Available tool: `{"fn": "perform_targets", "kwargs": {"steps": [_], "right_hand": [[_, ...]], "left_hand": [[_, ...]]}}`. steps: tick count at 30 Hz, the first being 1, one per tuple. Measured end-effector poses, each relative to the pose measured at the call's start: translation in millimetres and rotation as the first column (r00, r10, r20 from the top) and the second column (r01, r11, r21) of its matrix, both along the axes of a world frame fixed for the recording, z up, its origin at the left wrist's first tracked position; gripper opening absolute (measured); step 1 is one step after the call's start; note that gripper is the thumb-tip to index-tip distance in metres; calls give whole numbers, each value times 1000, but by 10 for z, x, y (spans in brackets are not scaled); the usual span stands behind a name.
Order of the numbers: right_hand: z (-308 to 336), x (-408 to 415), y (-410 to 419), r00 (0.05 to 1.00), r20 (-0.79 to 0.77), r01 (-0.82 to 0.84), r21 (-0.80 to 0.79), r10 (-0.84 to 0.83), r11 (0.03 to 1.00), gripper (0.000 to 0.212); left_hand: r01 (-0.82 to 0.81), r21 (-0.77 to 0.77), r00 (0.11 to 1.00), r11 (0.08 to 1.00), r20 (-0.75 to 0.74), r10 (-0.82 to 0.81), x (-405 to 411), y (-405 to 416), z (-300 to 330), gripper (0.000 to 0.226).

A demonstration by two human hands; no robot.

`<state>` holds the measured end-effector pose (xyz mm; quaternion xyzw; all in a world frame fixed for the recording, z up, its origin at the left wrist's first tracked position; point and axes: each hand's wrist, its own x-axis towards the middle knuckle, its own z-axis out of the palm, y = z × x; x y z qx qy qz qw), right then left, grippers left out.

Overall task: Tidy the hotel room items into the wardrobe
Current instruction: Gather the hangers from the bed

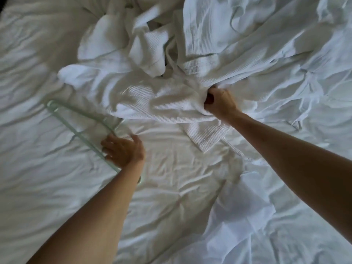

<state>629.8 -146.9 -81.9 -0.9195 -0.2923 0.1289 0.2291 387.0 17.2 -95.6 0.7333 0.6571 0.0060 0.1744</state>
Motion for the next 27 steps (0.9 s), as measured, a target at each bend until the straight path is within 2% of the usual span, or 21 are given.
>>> {"fn": "perform_targets", "kwargs": {"steps": [4, 6, 10, 12, 15, 19, 23, 25, 27], "right_hand": [[-76, -227, 277, 997, -54, 50, -209, -63, 977, 12], [-71, -462, 286, 997, -65, 23, -260, -41, 965, 11], [-141, -1205, 69, 978, -170, 97, -161, -124, 982, 23], [-131, -1610, -111, 955, -208, 182, -144, -210, 973, 24], [-44, -1981, -344, 922, -254, 248, -188, -291, 950, 29], [109, -2346, -602, 865, -401, 223, -233, -303, 947, 39], [205, -2946, -890, 859, -297, 381, -173, -417, 908, 28], [291, -3226, -1049, 836, -239, 486, -95, -493, 869, 26], [365, -3456, -1209, 794, -267, 549, -70, -546, 833, 26]], "left_hand": [[77, 16, 994, 997, 78, -78, -242, 140, -132, 36], [58, -65, 993, 996, 109, -51, -307, 154, -94, 31], [17, -280, 993, 960, 118, 17, -536, -89, 119, 27], [29, -322, 985, 946, 168, 27, -747, -327, 170, 26], [21, -299, 967, 954, 249, 56, -1132, -715, 127, 22], [9, -222, 937, 975, 343, 70, -1551, -1111, 33, 22], [-3, -285, 922, 959, 369, 112, -1762, -1250, 64, 24], [-7, -338, 921, 941, 364, 138, -1824, -1283, 126, 26], [0, -373, 922, 928, 360, 145, -1918, -1312, 190, 27]]}}
